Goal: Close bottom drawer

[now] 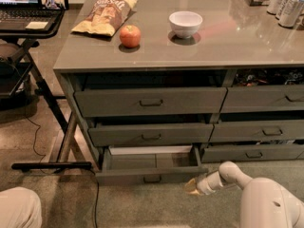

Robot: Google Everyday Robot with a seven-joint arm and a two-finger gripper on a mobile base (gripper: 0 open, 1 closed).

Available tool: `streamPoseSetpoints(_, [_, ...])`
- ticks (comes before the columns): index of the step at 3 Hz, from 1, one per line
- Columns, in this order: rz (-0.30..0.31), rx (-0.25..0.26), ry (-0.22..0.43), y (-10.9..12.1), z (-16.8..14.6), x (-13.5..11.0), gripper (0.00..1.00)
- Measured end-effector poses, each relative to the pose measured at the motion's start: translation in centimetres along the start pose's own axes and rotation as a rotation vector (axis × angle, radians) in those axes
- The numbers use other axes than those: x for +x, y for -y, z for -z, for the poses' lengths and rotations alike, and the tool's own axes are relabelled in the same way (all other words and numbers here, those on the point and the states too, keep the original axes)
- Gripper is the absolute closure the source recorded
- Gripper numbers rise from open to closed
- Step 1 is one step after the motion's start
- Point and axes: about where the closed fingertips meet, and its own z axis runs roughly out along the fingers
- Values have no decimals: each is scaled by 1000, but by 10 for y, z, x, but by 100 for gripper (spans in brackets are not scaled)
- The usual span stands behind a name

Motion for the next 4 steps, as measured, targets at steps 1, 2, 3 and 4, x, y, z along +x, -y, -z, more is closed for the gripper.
streamPoseSetpoints(1, [5, 62, 3, 19, 8, 13, 100])
streamPoseSetpoints(2, [19, 121, 1, 37, 17, 16, 100])
streamPoseSetpoints(3, [36, 168, 10, 56, 18, 12, 82])
streamPoseSetpoints(4, [45, 177, 26, 64, 10, 7, 58])
